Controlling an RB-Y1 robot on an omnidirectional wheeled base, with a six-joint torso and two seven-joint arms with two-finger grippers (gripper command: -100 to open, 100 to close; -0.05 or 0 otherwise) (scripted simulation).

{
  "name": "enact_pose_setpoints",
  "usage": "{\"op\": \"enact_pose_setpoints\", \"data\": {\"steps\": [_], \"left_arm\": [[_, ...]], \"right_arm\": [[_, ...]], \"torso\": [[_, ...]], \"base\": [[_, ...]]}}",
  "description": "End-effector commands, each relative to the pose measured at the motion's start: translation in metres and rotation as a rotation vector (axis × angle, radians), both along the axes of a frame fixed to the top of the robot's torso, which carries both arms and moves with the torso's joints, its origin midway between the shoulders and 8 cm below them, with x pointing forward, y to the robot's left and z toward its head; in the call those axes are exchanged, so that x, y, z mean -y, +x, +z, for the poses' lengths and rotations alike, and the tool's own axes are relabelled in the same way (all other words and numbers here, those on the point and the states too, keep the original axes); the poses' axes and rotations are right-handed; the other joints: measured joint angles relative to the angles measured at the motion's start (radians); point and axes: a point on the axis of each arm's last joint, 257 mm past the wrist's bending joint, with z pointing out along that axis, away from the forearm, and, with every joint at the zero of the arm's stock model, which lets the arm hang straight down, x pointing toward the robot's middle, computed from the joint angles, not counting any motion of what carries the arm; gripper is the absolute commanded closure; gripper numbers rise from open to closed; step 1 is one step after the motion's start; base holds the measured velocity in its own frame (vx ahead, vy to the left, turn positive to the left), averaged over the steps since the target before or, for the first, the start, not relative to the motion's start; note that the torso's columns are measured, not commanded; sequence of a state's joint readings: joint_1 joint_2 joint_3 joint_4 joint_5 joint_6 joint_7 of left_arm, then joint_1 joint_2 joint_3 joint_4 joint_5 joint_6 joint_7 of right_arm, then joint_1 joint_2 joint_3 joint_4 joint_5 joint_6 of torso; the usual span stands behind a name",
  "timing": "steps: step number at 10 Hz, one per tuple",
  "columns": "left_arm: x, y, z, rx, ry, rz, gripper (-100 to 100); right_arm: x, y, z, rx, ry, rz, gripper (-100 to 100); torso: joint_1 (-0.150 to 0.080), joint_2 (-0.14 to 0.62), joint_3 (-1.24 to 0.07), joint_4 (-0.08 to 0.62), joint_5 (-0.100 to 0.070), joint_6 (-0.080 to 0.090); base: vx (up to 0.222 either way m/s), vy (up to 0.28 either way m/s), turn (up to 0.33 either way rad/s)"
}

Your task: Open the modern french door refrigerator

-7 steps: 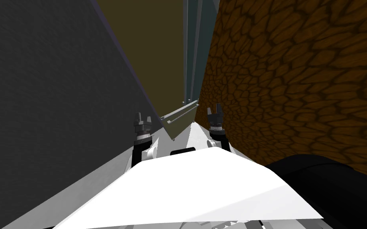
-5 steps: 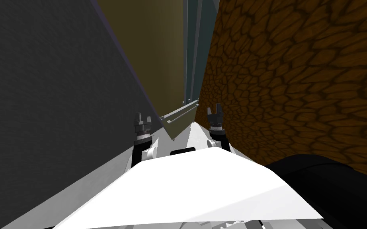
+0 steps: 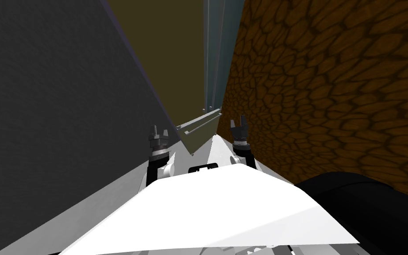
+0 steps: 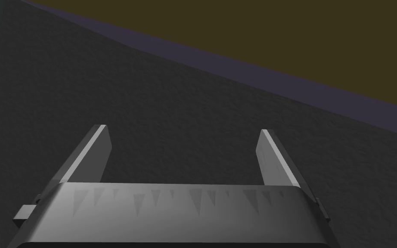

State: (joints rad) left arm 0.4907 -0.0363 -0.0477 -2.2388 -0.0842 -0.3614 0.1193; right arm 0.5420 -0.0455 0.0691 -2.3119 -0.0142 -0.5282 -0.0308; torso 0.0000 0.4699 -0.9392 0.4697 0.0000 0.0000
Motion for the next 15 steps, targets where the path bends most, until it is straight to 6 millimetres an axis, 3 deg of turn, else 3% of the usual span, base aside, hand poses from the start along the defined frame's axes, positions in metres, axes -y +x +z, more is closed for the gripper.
{"op": "enact_pose_setpoints", "data": {"steps": [1, 2, 3, 5, 10, 11, 15], "left_arm": [[0.0, 0.0, 0.0, 0.0, 0.0, 0.0, 0], [0.0, 0.0, 0.0, 0.0, 0.0, 0.0, 0], [0.002, 0.001, -0.004, -0.011, 0.032, -0.015, -100], [0.003, 0.004, -0.013, -0.031, 0.075, -0.034, -100], [-0.007, 0.015, -0.044, -0.092, 0.138, -0.051, -100], [-0.014, 0.019, -0.058, -0.117, 0.147, -0.047, -100], [-0.03, 0.026, -0.085, -0.163, 0.15, -0.03, -100]], "right_arm": [[0.0, 0.0, 0.0, 0.0, 0.0, 0.0, 0], [0.0, 0.0, 0.0, 0.0, 0.0, 0.0, 0], [0.0, 0.0, 0.0, 0.0, 0.0, 0.0, 0], [0.0, 0.0, 0.0, -0.001, 0.0, 0.0, 0], [0.0, 0.0, 0.0, -0.001, 0.0, 0.0, 0], [0.0, 0.0, 0.0, -0.001, 0.0, 0.0, 0], [0.0, 0.0, 0.0, -0.001, 0.0, 0.0, 0]], "torso": [[0.0, 0.074, -0.148, 0.074, 0.0, 0.0], [0.0, 0.148, -0.295, 0.148, 0.0, 0.0], [0.0, 0.221, -0.443, 0.221, 0.0, 0.0], [-0.001, 0.263, -0.532, 0.264, 0.0, 0.0], [0.0, 0.267, -0.537, 0.268, 0.0, 0.0], [-0.001, 0.268, -0.537, 0.268, 0.0, 0.0], [0.001, 0.27, -0.536, 0.269, 0.0, 0.0]], "base": [[0.0, 0.0, 0.0], [0.0, 0.0, 0.0], [0.016, -0.013, 0.017], [0.034, -0.027, 0.031], [0.069, -0.054, 0.05], [0.11, -0.096, 0.117], [0.096, -0.087, 0.064]]}}
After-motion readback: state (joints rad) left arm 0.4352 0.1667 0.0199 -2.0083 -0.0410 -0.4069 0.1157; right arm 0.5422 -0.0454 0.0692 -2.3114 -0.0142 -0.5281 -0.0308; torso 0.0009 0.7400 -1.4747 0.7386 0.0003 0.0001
